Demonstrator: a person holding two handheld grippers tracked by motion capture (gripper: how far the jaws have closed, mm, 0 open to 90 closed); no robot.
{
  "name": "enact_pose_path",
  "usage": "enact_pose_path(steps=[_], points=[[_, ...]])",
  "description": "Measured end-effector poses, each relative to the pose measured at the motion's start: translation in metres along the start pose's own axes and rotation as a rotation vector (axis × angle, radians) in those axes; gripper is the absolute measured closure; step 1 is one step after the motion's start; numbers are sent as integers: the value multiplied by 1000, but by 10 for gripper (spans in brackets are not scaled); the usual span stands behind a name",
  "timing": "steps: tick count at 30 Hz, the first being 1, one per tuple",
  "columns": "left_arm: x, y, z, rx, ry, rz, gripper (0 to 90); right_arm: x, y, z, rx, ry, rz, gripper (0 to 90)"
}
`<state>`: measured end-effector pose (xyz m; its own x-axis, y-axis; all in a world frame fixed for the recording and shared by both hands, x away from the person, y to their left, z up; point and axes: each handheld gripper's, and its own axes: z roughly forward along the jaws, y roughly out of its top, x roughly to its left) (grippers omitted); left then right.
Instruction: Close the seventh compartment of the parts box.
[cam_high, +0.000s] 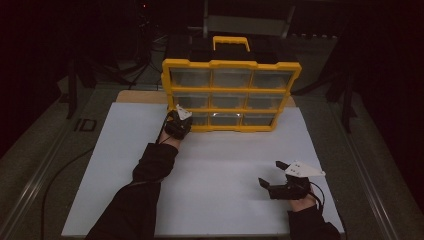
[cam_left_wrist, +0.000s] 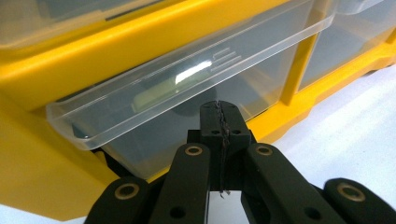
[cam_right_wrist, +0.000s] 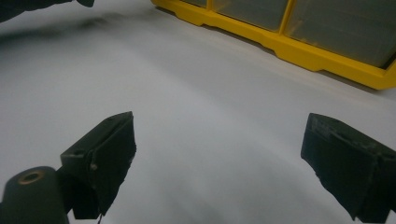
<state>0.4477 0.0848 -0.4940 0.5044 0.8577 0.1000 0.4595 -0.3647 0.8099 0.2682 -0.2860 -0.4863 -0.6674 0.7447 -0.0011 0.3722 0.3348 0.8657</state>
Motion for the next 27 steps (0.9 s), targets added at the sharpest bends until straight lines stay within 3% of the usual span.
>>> enact_pose_path(steps=[10, 14, 21, 24, 25, 27], points=[[1, 2, -5, 20, -5, -21, 889, 0, 0, -1, -5, -1, 2, 101], [-2, 2, -7, 25, 3, -25, 832, 0, 0, -1, -5, -3, 0, 101], [-2, 2, -12, 32, 14, -39, 661, 0, 1, -2, -8, -8, 1, 101], [-2, 2, -14, 36, 13, -53, 640, 0, 1, -2, -9, -8, 0, 101], [-2, 1, -15, 39, 4, -66, 538, 0, 1, -1, -6, -6, -1, 101], [-3, 0, -16, 48, 5, -68, 461, 0, 0, -1, -6, -4, -2, 101]])
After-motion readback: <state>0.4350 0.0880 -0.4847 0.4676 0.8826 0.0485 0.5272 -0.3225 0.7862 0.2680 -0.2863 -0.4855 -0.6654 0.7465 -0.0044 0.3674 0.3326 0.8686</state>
